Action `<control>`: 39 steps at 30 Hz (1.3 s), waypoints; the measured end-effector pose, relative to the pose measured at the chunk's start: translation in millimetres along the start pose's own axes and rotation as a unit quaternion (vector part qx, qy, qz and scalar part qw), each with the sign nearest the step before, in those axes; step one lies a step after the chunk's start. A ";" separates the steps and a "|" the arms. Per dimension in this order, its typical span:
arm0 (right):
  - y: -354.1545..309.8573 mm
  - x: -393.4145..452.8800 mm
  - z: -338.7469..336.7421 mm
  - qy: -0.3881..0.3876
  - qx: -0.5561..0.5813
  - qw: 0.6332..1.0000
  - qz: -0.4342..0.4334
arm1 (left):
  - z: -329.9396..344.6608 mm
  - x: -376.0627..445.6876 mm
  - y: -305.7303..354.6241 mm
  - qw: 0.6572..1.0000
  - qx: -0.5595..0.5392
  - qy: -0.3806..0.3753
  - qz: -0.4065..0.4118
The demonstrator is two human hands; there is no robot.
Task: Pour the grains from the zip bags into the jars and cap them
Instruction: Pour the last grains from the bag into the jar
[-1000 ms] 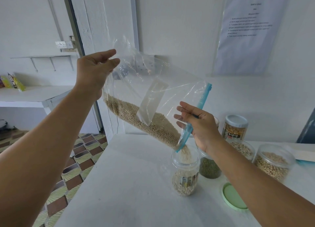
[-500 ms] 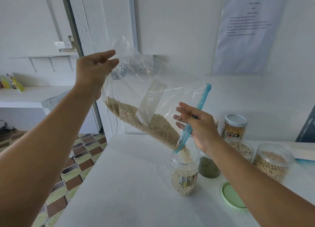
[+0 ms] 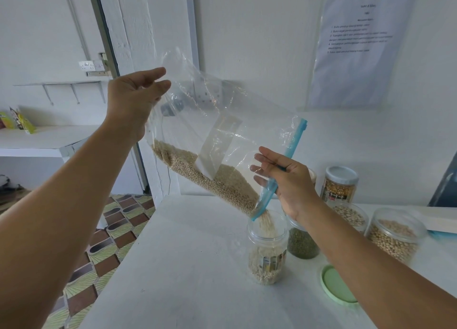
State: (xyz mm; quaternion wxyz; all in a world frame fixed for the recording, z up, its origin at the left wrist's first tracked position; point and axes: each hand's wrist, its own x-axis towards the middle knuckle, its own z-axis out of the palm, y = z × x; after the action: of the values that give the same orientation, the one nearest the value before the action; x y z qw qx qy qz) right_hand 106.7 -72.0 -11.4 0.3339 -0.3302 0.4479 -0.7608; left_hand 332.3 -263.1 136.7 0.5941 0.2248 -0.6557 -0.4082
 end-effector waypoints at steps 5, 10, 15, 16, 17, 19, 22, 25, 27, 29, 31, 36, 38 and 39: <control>2.6 0.9 -1.7 0.002 0.001 1.000 0.002 | 0.5 -1.5 -2.1 1.000 -0.005 -0.001 -0.005; 3.7 1.1 -3.4 0.005 0.004 1.000 0.004 | 1.7 -2.4 -3.4 1.000 -0.007 -0.007 -0.005; 3.9 0.9 -3.7 0.005 0.004 1.000 0.005 | 3.3 -2.3 -1.9 1.000 -0.005 -0.010 -0.001; 3.8 1.1 -3.8 0.004 0.002 1.000 0.005 | 3.4 -2.5 -1.8 1.000 -0.005 -0.010 -0.001; 3.6 1.2 -3.7 0.004 0.001 1.000 0.005 | 3.2 -2.6 -1.7 1.000 -0.005 -0.010 -0.001; 2.7 0.9 -3.5 0.002 0.002 1.000 0.004 | 2.5 -2.3 -1.2 1.000 -0.008 -0.010 -0.001; 2.0 0.6 -2.1 -0.001 0.005 1.000 0.003 | 1.2 -1.0 -0.1 1.000 -0.008 -0.007 -0.004; 2.7 1.0 -1.2 -0.002 0.006 1.000 0.003 | 0.5 -1.0 0.3 1.000 -0.011 -0.007 -0.005; 2.9 1.2 -1.4 -0.002 0.004 1.000 0.003 | 0.6 -1.8 0.4 1.000 -0.012 -0.008 -0.006; 2.9 1.0 -1.6 0.000 0.002 1.000 0.002 | 0.7 -2.4 0.1 1.000 -0.015 -0.008 -0.008; 2.8 0.5 -1.8 0.000 0.001 1.000 0.002 | 0.8 -2.7 -0.8 1.000 -0.015 -0.008 -0.009; 1.8 0.3 -1.6 0.001 0.001 1.000 0.002 | 1.0 -1.9 -1.9 1.000 -0.018 -0.010 -0.008; 2.1 0.5 -1.4 0.000 0.003 1.000 0.002 | 0.6 -1.0 -2.1 1.000 -0.020 -0.010 -0.007; 2.3 0.7 -1.4 0.000 0.003 1.000 0.001 | 0.4 -0.4 -2.4 1.000 -0.020 -0.010 -0.006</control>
State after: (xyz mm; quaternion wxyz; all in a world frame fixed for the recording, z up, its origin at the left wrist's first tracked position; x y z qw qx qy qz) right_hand 105.8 -72.8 -13.8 0.3357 -0.3287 0.4456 -0.7620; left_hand 331.5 -264.1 134.6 0.5891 0.2131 -0.6520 -0.4271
